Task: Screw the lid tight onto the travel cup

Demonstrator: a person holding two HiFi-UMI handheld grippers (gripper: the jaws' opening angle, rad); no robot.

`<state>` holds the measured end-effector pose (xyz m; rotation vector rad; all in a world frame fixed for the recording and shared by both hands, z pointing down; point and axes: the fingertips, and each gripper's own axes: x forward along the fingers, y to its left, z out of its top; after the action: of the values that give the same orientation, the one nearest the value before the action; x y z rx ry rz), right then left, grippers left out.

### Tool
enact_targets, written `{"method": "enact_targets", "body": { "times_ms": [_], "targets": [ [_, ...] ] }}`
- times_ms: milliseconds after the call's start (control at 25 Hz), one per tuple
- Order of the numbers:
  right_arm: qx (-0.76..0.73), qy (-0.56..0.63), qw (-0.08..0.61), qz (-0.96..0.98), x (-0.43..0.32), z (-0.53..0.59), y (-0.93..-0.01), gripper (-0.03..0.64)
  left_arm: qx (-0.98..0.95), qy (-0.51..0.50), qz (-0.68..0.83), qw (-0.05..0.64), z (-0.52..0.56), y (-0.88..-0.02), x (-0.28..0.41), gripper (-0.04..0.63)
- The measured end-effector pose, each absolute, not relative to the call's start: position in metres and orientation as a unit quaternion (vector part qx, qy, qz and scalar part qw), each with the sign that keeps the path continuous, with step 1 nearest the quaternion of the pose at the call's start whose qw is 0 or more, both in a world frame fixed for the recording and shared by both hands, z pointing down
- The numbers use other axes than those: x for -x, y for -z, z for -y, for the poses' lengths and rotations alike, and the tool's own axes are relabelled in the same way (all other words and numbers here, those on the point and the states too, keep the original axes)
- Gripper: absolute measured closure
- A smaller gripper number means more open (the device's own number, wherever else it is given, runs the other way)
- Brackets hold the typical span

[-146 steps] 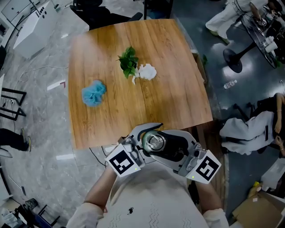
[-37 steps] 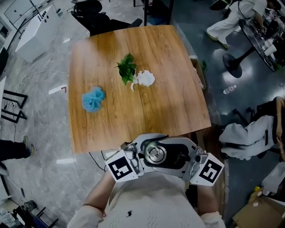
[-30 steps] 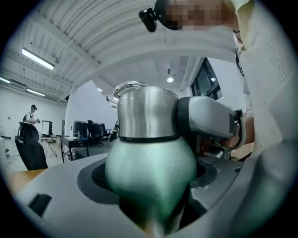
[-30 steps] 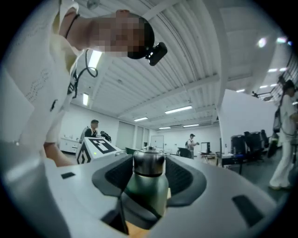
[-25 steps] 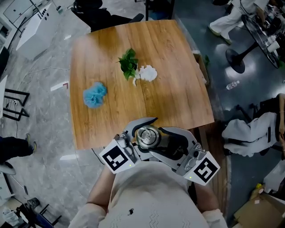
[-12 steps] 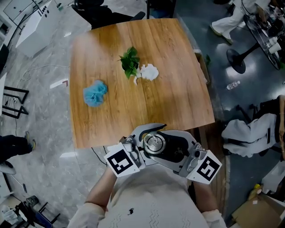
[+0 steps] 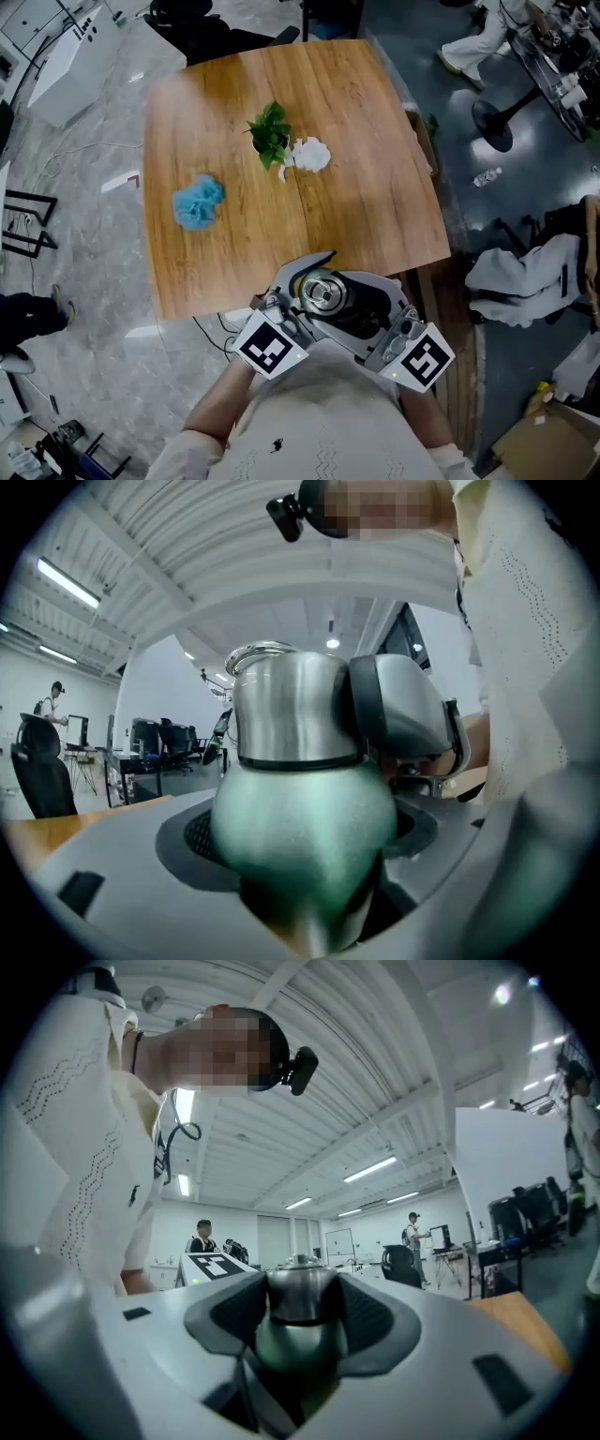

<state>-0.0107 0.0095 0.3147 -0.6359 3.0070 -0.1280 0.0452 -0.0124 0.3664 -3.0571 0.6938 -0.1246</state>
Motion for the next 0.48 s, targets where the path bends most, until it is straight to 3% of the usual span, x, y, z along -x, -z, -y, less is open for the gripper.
{"method": "enact_targets", "body": {
  "times_ms": [480],
  "targets": [
    [0.212,0.043,0.035,-0.976,0.0112,-0.0086,-0.315,0.387,0.975,0.041,-0.219,-0.018,0.0112,-0.3682,-0.0445,0.19]
  ]
}}
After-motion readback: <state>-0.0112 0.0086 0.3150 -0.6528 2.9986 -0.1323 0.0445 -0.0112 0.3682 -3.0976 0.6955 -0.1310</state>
